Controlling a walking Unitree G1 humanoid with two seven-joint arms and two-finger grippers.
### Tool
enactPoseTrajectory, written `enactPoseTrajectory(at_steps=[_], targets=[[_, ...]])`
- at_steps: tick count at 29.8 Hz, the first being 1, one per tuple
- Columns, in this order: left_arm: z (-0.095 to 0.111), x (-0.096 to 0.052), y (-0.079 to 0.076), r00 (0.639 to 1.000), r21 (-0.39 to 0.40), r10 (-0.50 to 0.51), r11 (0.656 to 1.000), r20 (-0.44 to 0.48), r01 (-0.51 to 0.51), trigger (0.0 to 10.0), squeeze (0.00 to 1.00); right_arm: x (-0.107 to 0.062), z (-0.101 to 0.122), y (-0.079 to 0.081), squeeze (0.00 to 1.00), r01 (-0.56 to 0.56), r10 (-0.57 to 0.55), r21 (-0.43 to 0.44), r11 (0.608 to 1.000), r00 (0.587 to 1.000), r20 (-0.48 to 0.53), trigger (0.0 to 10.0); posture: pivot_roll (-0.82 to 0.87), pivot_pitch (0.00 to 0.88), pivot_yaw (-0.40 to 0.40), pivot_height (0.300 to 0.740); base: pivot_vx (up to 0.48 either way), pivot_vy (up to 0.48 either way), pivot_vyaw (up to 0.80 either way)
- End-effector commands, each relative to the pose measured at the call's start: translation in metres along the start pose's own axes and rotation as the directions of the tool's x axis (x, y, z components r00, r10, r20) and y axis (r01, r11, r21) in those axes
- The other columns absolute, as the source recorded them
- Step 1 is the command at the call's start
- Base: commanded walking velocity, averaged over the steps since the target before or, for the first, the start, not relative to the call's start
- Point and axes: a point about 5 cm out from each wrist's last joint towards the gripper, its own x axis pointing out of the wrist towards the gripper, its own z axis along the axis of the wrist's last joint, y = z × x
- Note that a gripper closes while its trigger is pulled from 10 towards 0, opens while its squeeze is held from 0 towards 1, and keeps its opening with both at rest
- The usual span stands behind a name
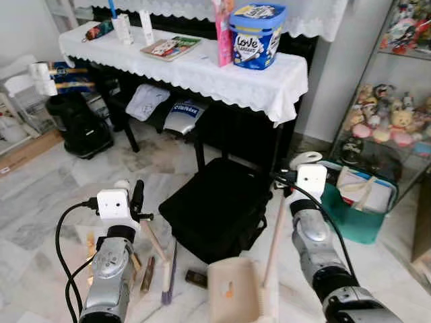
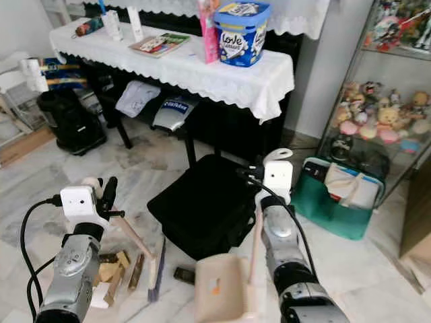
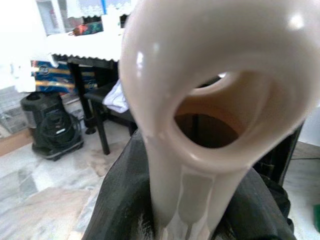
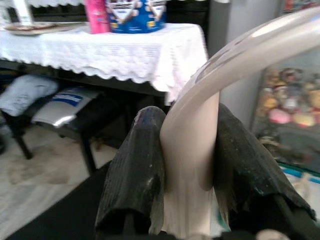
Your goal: Sweep floor
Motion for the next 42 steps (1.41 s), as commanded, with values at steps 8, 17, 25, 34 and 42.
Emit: enactPoseTrajectory(at_steps=[8, 17, 25, 34, 42], targets=[[0.002, 0.001, -0.006, 0.998, -0.022, -0.056, 0.998, -0.009, 0.056, 10.0, 0.00, -0.010, -0.007, -0.012, 0.00, 0.012, -0.012, -0.039, 0.999, 1.000, 0.001, 10.0, -0.01, 0.059, 0.071, 0.740, 0.000, 0.000, 0.00], [-0.004, -0.002, -0.008, 0.995, -0.025, -0.087, 0.996, -0.047, 0.086, 10.0, 0.00, -0.017, -0.013, -0.007, 0.00, -0.025, 0.025, -0.086, 0.996, 1.000, -0.007, 10.0, 0.00, 0.068, 0.080, 0.740, 0.000, 0.000, 0.00], [-0.001, -0.001, 0.000, 0.998, -0.002, -0.053, 0.999, -0.035, 0.053, 10.0, 0.00, -0.026, -0.023, -0.008, 0.00, -0.030, 0.027, -0.110, 0.994, 0.999, -0.031, 10.0, 0.00, 0.076, 0.087, 0.740, 0.000, 0.000, 0.00], [0.000, -0.001, 0.004, 0.999, 0.015, -0.036, 0.999, -0.038, 0.036, 10.0, 0.00, -0.035, -0.035, -0.005, 0.00, -0.030, 0.023, -0.115, 0.993, 0.998, -0.067, 10.0, 0.01, 0.089, 0.100, 0.740, 0.000, 0.000, 0.00], [-0.008, -0.001, 0.002, 0.991, 0.016, -0.085, 0.996, -0.100, 0.087, 10.0, 0.00, -0.038, -0.040, 0.002, 0.00, -0.038, 0.029, -0.110, 0.993, 0.996, -0.081, 10.0, 0.02, 0.102, 0.115, 0.740, 0.000, 0.000, 0.00]])
